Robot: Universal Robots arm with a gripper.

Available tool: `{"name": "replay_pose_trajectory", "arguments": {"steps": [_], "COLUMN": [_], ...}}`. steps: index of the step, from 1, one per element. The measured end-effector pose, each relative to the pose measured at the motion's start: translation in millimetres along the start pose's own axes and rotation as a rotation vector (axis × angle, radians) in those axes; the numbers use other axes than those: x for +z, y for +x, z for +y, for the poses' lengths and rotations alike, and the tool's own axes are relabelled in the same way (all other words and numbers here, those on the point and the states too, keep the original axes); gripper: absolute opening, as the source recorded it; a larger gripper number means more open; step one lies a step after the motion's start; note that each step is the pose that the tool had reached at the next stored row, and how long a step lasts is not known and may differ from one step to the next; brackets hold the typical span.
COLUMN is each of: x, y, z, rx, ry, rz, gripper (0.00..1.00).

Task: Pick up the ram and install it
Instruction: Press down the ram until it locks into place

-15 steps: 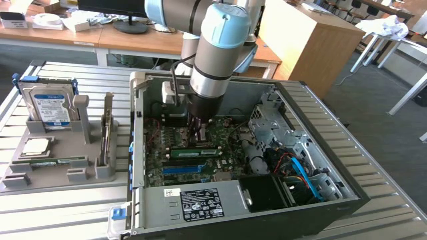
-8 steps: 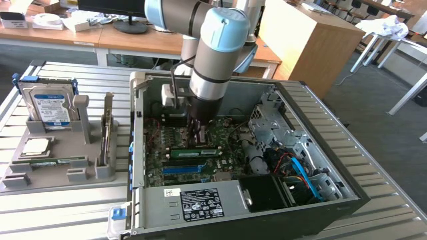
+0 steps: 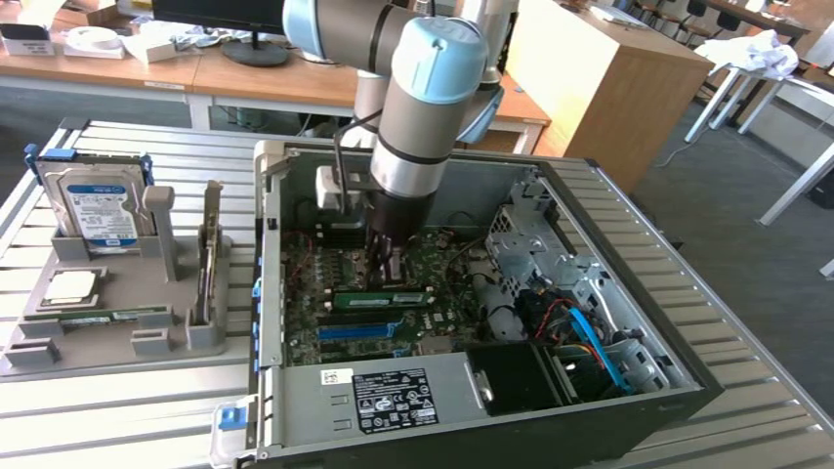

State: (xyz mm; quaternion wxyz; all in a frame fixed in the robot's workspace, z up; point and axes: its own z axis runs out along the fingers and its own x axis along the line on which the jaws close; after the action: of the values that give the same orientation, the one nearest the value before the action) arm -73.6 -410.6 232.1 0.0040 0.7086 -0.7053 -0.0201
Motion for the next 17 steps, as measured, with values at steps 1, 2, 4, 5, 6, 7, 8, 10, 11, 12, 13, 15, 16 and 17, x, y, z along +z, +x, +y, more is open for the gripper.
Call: {"name": "replay_pose_trajectory", "arguments": {"steps": [1,2,4,5,6,7,8,10,11,12,13,15,16,17], "x": [0.5,1.1,2.1,2.6,2.8,2.9,2.9,3.0,3.1,3.6,4.2,5.1,5.4,5.5], "y": [0.1,0.0,0.1,0.1,0.1,0.2,0.2,0.1,0.1,0.1,0.1,0.2,0.2,0.3], "z": [0.0,0.0,0.0,-0.1,0.0,0.0,-0.1,-0.1,-0.1,-0.1,-0.2,-0.1,-0.1,-0.1], "rx": [0.0,0.0,0.0,0.0,0.0,0.0,0.0,0.0,0.0,0.0,0.0,0.0,0.0,0.0], "ry": [-0.0001,-0.0001,-0.0001,-0.0002,-0.0002,-0.0002,-0.0003,-0.0001,-0.0001,0.0001,0.0001,-0.0002,-0.0003,-0.0003], "rz": [0.0003,0.0001,0.0002,0.0002,0.0003,0.0004,0.0005,0.0002,0.0002,-0.0002,-0.0002,0.0004,0.0004,0.0004], "gripper": [0.1,0.1,0.1,0.1,0.1,0.1,0.1,0.1,0.1,0.1,0.1,0.1,0.1,0.1]}}
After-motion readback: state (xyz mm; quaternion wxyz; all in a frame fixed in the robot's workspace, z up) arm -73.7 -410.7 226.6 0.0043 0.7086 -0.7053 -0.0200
